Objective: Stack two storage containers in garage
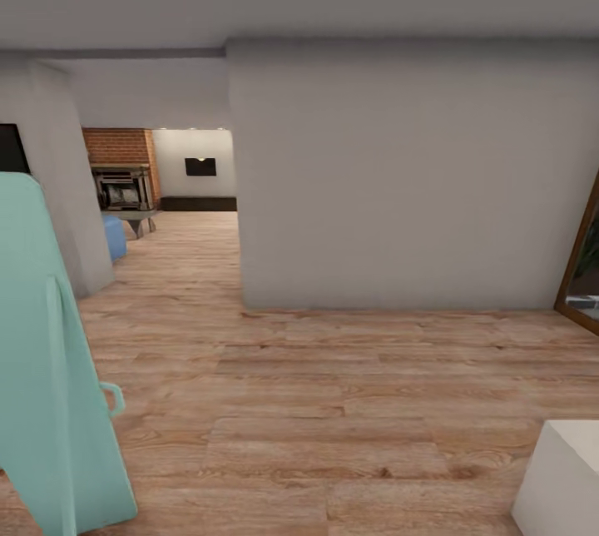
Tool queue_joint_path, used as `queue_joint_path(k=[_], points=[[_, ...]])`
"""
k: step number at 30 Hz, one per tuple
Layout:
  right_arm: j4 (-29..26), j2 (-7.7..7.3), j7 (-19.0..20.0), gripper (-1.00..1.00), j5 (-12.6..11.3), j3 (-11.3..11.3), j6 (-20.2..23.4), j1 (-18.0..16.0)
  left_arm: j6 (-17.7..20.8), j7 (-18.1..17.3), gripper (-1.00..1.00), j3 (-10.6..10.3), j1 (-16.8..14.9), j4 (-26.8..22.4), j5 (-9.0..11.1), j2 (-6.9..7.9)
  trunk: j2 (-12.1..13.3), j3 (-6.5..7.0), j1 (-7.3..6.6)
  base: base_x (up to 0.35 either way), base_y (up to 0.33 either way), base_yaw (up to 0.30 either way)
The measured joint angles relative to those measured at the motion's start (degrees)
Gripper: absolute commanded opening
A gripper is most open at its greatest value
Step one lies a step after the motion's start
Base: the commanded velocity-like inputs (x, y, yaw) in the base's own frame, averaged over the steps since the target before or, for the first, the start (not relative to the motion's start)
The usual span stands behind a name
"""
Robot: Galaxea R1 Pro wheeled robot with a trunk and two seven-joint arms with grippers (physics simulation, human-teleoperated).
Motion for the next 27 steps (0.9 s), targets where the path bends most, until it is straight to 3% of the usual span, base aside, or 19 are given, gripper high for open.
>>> queue_joint_path(k=[27], points=[[0.0, -0.07, 0.0, 1.0, 0.0, 0.1, 0.1, 0.0, -0.1, 0.0, 1.0, 0.0, 0.0, 0.0, -0.4, -0.22, 0.0, 0.0, 0.0, 0.332, 0.0, 0.0]])
